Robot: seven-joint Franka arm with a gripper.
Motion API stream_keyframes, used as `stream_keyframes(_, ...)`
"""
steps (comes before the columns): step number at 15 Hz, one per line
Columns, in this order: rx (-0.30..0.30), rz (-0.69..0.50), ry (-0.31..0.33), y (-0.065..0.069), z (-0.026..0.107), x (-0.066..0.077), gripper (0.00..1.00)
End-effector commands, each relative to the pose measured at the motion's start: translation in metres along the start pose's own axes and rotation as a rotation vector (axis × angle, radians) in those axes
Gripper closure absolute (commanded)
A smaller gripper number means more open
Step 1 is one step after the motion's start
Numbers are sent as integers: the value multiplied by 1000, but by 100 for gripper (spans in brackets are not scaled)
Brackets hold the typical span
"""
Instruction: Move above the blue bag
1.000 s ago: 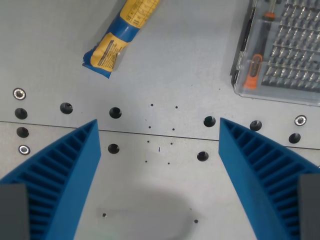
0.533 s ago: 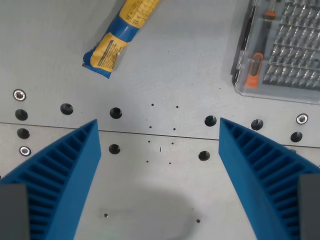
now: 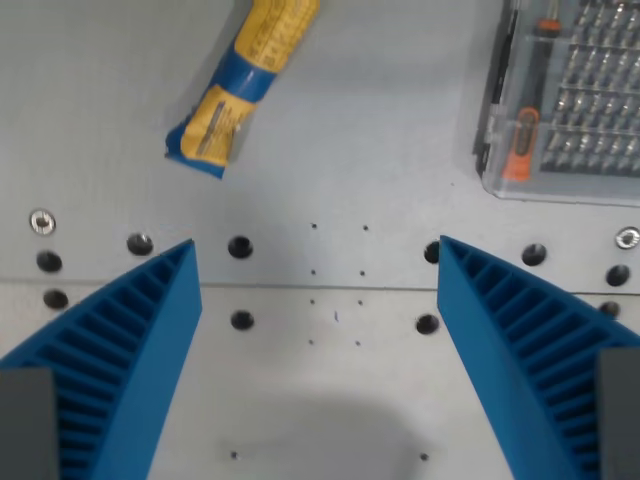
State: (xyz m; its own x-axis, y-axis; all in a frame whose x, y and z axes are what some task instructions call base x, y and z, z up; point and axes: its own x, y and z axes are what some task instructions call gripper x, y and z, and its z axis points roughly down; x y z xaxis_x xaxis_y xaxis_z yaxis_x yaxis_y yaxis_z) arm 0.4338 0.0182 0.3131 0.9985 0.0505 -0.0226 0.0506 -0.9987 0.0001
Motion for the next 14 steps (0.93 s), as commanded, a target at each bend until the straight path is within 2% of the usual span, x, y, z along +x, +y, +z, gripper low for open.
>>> stream_keyframes(1, -4, 182, 73, -6, 13, 0, 0)
stream_keyframes(5, -1, 273, 94, -10, 32, 5, 0)
stream_keyframes(14, 10, 474, 88, -18, 75, 20, 0)
